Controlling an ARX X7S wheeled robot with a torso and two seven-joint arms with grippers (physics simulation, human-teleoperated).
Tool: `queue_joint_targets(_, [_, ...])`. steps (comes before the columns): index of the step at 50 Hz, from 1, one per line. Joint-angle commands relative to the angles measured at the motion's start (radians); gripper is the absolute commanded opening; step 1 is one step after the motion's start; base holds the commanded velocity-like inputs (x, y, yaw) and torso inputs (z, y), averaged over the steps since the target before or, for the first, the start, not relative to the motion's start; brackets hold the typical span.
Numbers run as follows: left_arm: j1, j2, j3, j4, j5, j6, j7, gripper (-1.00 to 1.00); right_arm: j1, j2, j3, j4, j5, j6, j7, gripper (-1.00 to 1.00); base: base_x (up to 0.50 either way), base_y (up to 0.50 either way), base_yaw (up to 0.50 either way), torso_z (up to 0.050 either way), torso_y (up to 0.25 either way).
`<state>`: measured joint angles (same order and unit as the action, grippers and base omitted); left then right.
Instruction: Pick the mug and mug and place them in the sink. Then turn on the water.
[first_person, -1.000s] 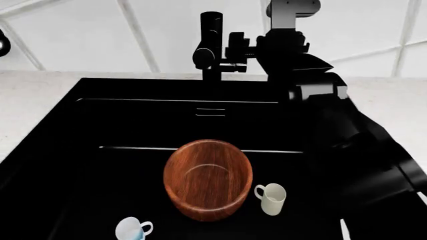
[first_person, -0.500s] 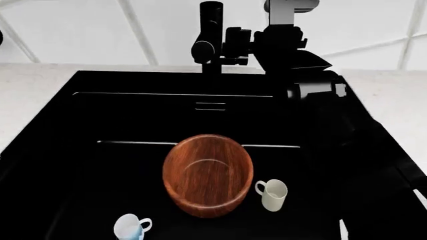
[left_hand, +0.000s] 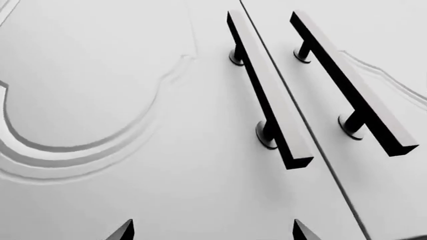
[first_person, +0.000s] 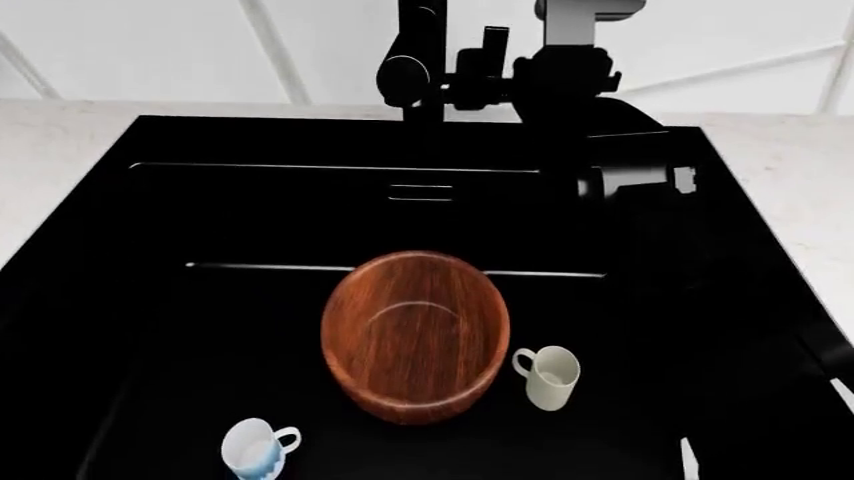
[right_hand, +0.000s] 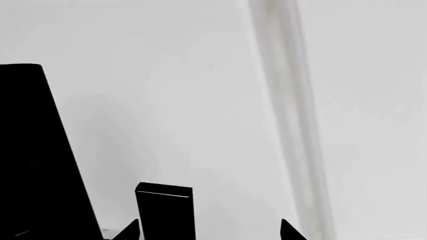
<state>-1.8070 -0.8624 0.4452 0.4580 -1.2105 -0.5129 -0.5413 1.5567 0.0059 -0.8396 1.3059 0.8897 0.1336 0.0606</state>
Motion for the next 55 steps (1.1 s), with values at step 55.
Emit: queue_joint_targets(55, [0.043, -0.019, -0.019, 0.032, 0.000, 0.014, -0.006, 1.00, 0.007, -0.003, -0.069, -0.001, 0.079, -0.067, 0.005, 1.00, 0.00, 0.00, 0.00, 0.000, -0.003])
